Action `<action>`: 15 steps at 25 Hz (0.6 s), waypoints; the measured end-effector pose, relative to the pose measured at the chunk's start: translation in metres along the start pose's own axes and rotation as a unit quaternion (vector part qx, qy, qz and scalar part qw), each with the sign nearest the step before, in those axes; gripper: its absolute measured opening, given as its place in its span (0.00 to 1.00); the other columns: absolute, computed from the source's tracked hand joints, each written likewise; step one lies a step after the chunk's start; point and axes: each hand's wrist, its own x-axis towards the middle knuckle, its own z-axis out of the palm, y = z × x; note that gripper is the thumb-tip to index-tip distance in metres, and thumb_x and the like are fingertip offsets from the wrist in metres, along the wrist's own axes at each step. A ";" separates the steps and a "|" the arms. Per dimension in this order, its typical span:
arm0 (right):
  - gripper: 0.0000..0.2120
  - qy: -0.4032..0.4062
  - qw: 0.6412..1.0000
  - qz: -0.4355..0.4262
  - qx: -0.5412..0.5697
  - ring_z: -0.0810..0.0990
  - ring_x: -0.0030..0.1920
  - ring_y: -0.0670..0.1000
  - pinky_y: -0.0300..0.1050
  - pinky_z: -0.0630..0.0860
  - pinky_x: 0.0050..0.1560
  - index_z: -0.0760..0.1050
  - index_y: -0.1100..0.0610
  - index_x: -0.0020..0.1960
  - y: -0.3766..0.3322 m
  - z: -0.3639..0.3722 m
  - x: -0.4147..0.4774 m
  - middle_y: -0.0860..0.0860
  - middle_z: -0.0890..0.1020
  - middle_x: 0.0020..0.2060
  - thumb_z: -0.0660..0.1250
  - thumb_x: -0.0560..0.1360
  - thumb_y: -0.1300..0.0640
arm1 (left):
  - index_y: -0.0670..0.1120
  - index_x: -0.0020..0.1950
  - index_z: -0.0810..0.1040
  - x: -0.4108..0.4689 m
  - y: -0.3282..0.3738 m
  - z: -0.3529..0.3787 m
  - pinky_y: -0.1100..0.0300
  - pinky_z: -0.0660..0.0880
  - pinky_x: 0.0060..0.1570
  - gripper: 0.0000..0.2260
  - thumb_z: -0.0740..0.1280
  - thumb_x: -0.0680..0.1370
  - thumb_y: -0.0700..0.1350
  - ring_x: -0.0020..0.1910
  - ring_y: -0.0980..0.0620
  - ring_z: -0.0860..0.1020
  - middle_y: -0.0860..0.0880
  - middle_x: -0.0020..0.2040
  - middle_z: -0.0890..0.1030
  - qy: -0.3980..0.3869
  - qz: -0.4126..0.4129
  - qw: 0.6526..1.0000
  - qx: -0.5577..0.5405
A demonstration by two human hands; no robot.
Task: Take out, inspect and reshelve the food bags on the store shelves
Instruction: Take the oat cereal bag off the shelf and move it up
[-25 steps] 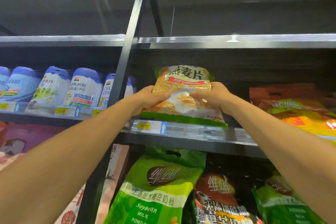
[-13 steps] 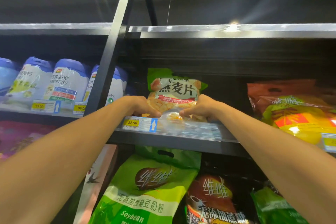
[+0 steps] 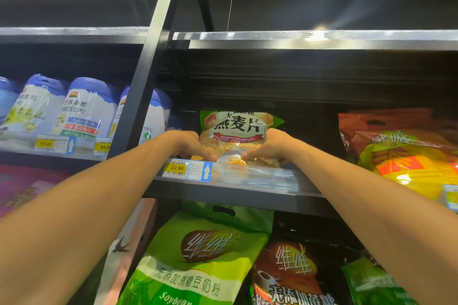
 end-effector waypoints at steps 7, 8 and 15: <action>0.35 -0.003 1.000 0.006 -0.020 0.79 0.55 0.54 0.47 0.78 0.49 0.75 0.55 0.68 -0.006 -0.008 -0.015 0.51 0.81 0.55 0.79 0.69 0.39 | 0.45 0.66 0.70 -0.022 0.010 -0.006 0.50 0.80 0.51 0.31 0.77 0.73 0.61 0.54 0.45 0.82 0.46 0.60 0.80 0.008 -0.035 0.998 0.042; 0.36 0.002 1.000 0.004 -0.023 0.79 0.56 0.54 0.47 0.77 0.49 0.74 0.56 0.69 -0.006 -0.010 -0.017 0.51 0.80 0.56 0.79 0.69 0.39 | 0.45 0.66 0.71 -0.028 0.013 -0.006 0.53 0.78 0.46 0.30 0.76 0.74 0.61 0.51 0.46 0.82 0.46 0.59 0.80 0.020 -0.032 0.998 0.050; 0.54 0.159 0.966 -0.068 -0.194 0.65 0.76 0.61 0.64 0.72 0.70 0.58 0.52 0.81 -0.003 -0.014 -0.049 0.55 0.62 0.79 0.76 0.65 0.29 | 0.44 0.77 0.67 -0.066 0.020 0.005 0.52 0.74 0.63 0.36 0.76 0.75 0.57 0.70 0.44 0.75 0.44 0.74 0.75 0.189 0.119 0.973 0.059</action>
